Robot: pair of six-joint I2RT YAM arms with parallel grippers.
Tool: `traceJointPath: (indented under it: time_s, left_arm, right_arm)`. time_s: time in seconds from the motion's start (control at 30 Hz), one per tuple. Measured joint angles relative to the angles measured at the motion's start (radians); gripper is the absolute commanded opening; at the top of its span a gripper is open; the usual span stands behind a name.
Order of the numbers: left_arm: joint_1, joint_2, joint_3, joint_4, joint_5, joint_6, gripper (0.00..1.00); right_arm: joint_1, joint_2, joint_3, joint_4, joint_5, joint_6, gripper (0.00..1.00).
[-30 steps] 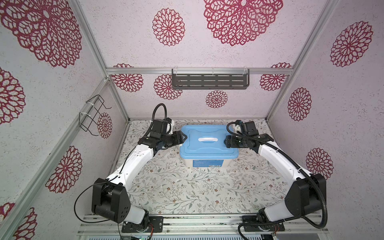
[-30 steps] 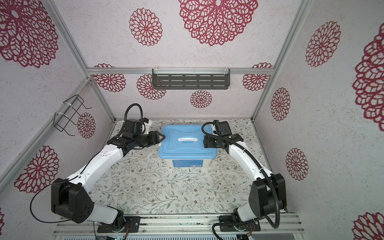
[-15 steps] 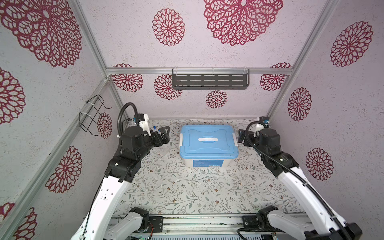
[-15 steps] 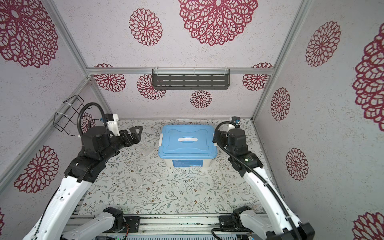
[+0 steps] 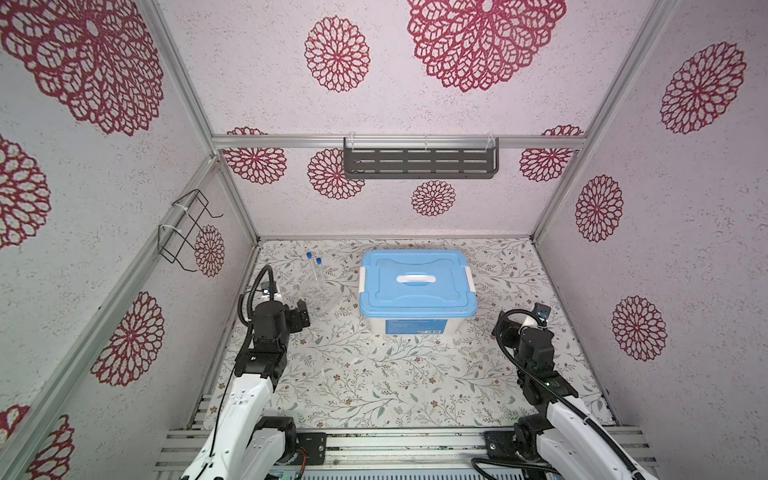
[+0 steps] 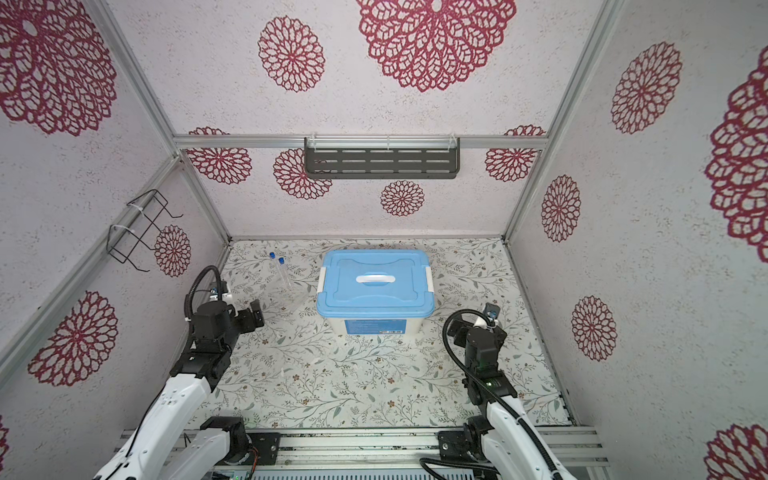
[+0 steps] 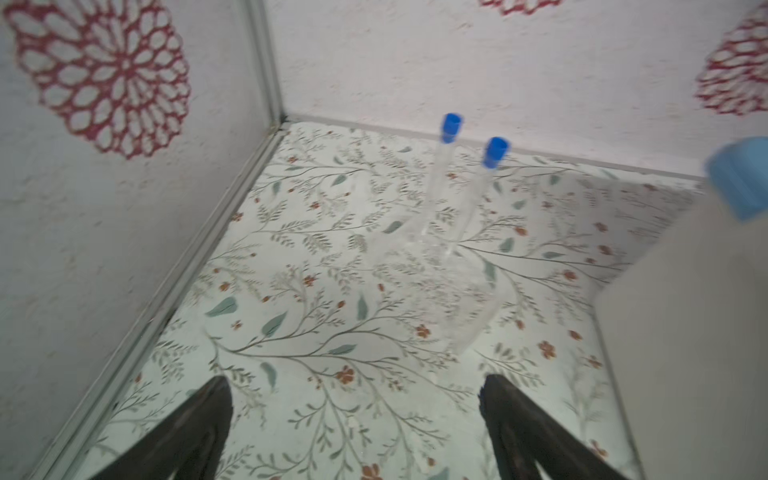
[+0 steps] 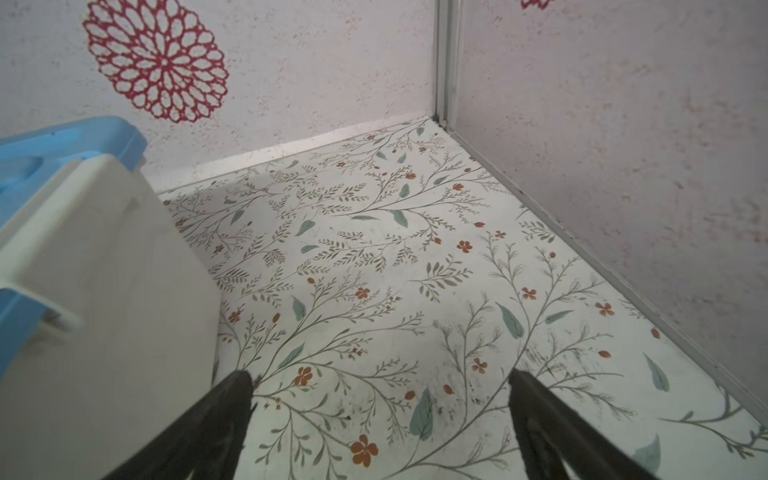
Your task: Organize the chemistry lab equipment
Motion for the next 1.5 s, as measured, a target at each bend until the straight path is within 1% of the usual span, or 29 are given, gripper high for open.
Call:
traceJointPath:
  time_s: [0.07,0.17,0.27,0.4,0.53,0.63,0.77,0.83,0.9,1.0,1.07,1.2,1.3,1.37,1.5]
  left_arm:
    - [0.041,0.017,-0.034,0.068,-0.001,-0.011,0.97]
    - [0.047,0.037,-0.105,0.213,0.010,-0.022,0.97]
    - [0.047,0.078,-0.179,0.358,0.004,-0.021,0.97]
    - [0.048,0.159,-0.253,0.527,-0.010,-0.020,0.97]
    - [0.048,0.257,-0.255,0.657,-0.005,-0.017,0.97]
    - [0.048,0.357,-0.239,0.751,0.004,-0.002,0.97]
    - [0.048,0.423,-0.192,0.784,0.019,0.033,0.97]
    - [0.049,0.429,-0.186,0.814,0.028,0.052,0.97]
    - [0.052,0.455,-0.185,0.866,0.044,0.070,0.97]
    - [0.064,0.575,-0.179,0.980,0.103,0.102,0.97]
    - [0.072,0.642,-0.181,1.005,0.135,0.114,0.97]
    - [0.087,0.652,-0.175,1.012,0.178,0.120,0.97]
    - [0.111,0.653,-0.139,0.995,0.225,0.117,0.97]
    - [0.125,0.653,-0.119,0.991,0.250,0.117,0.97]
    - [0.142,0.653,-0.113,0.988,0.286,0.113,0.98]
  right_arm:
    - [-0.006,0.028,-0.031,0.069,0.008,-0.022,0.99]
    - [-0.017,0.109,-0.061,0.198,-0.007,-0.088,0.99]
    - [-0.046,0.212,-0.091,0.354,-0.084,-0.157,0.98]
    - [-0.120,0.389,-0.107,0.519,-0.209,-0.183,0.99]
    - [-0.153,0.539,-0.082,0.613,-0.298,-0.199,0.99]
    - [-0.169,0.606,-0.016,0.620,-0.348,-0.199,0.99]
    - [-0.187,0.630,0.047,0.625,-0.397,-0.199,0.99]
    - [-0.192,0.629,0.047,0.632,-0.412,-0.205,0.99]
    - [-0.192,0.625,0.034,0.644,-0.410,-0.240,0.99]
    - [-0.208,0.610,-0.012,0.688,-0.380,-0.261,0.99]
    - [-0.243,0.614,-0.016,0.692,-0.379,-0.259,0.99]
    - [-0.268,0.687,-0.018,0.812,-0.390,-0.252,0.99]
    - [-0.268,0.805,-0.025,0.919,-0.399,-0.251,0.99]
    - [-0.267,0.837,-0.024,0.915,-0.399,-0.251,0.99]
    - [-0.267,0.841,-0.009,0.919,-0.397,-0.251,0.99]
